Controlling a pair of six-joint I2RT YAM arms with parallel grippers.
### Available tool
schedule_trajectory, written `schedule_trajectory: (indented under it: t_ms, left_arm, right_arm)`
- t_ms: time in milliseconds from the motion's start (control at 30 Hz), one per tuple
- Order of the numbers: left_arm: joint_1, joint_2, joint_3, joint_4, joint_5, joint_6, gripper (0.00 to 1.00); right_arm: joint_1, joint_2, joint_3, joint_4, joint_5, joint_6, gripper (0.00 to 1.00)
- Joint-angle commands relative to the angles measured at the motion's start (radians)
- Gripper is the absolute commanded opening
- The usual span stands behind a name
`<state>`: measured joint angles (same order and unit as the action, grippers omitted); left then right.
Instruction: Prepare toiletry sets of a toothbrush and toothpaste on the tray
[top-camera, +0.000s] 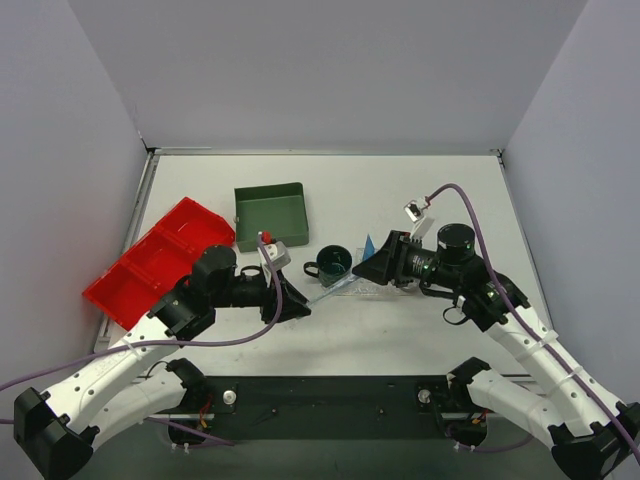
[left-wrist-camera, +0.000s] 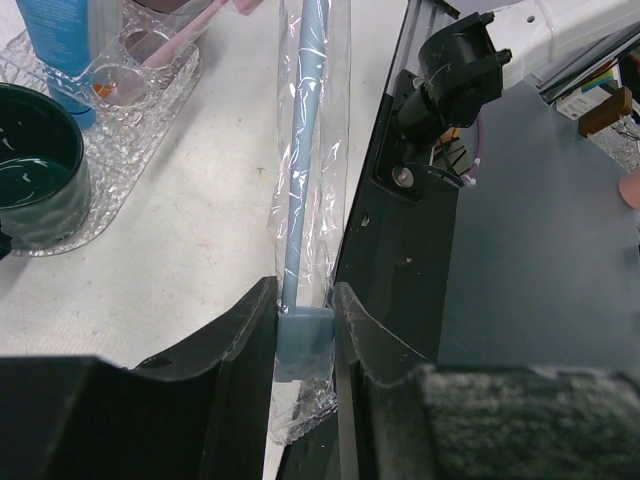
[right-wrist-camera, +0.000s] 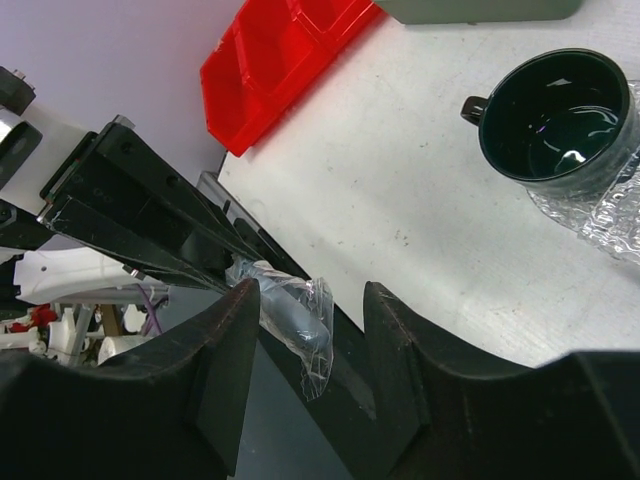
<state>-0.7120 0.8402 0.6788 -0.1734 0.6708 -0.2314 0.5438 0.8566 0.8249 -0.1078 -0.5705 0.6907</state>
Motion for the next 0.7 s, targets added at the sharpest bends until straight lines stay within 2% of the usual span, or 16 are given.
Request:
schedule_trajectory:
  t_ms: [0,100,233,400,500,567,667]
  left_arm:
    - [-0.001,-0.016,0.004,0.048,0.000,0.006,0.00]
    - [-0.003,-0.026,0.004,0.045,-0.023,0.014,0.00]
    - [-0.003,-0.026,0.001,0.045,-0.019,0.014,0.00]
    - [-0.003,-0.024,-0.004,0.049,-0.011,0.017,0.00]
    - [-0.001,-0.030,-0.005,0.052,-0.017,0.015,0.00]
    - [-0.003,-0.033,-0.005,0.051,-0.033,0.012,0.00]
    - [-0.003,-0.038,0.004,0.034,-0.068,0.001,0.01]
  right_arm:
    - [-0.001,-0.005,-0.015,0.072,-0.046,0.026,0.40]
    - [-0.001,-0.008,-0.021,0.076,-0.045,0.026,0.39]
    - [-0.001,-0.002,-0.024,0.086,-0.048,0.029,0.28]
    - [-0.001,0.001,-0.027,0.097,-0.048,0.029,0.21]
    - [-0.001,0.001,-0.030,0.100,-0.051,0.032,0.12]
    - [-0.001,-0.001,-0.033,0.137,-0.052,0.043,0.03]
    - [-0.002,-0.002,-0.043,0.155,-0.045,0.053,0.00]
